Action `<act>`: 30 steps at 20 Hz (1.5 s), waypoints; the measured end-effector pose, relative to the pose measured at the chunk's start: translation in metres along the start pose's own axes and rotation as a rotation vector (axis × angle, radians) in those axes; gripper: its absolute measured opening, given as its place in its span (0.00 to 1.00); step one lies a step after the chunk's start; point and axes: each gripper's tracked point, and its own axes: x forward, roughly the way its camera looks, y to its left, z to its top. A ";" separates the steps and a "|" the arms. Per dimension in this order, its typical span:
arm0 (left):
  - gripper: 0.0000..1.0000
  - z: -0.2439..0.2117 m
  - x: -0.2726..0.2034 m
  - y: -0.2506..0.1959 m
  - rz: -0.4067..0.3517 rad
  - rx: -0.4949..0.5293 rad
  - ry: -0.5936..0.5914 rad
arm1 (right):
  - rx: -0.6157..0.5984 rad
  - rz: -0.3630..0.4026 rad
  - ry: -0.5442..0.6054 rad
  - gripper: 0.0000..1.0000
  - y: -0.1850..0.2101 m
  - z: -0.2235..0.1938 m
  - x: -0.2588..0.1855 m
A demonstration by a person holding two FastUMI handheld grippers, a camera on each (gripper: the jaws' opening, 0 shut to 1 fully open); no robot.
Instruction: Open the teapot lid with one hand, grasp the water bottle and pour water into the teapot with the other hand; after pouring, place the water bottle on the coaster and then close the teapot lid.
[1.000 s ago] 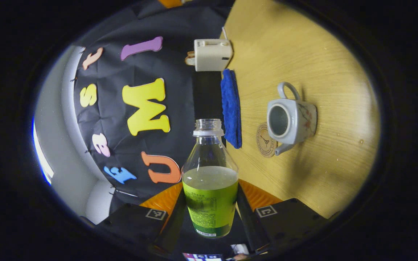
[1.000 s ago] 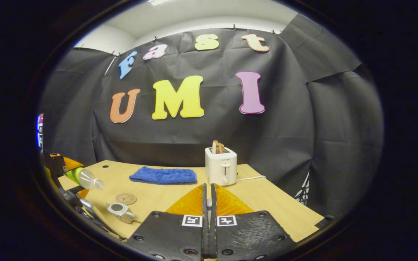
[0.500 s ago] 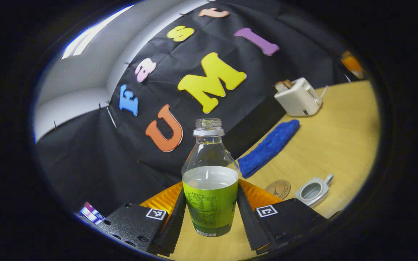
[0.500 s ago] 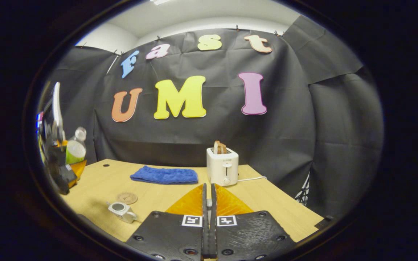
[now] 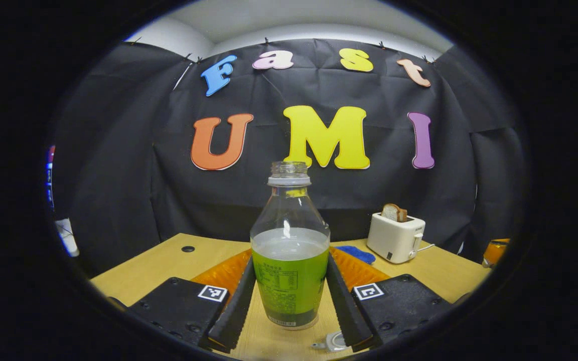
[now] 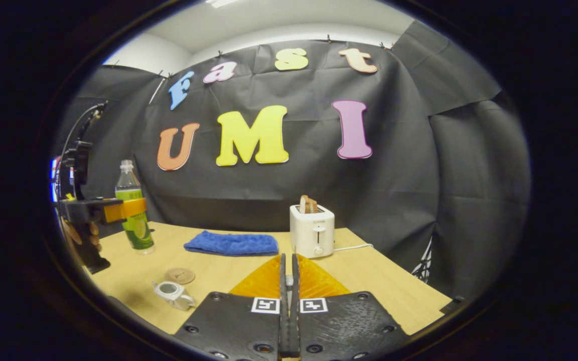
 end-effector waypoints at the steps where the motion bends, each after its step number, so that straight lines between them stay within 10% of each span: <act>1: 0.76 -0.008 0.005 0.001 -0.007 -0.016 0.006 | -0.005 0.000 0.002 0.00 0.001 -0.001 0.001; 14: 0.78 -0.107 0.065 -0.011 -0.064 -0.028 0.108 | -0.015 0.029 0.001 0.00 0.030 -0.009 0.004; 30: 0.98 -0.072 0.035 -0.008 -0.073 -0.002 0.026 | -0.020 0.066 0.018 0.00 0.048 -0.019 0.009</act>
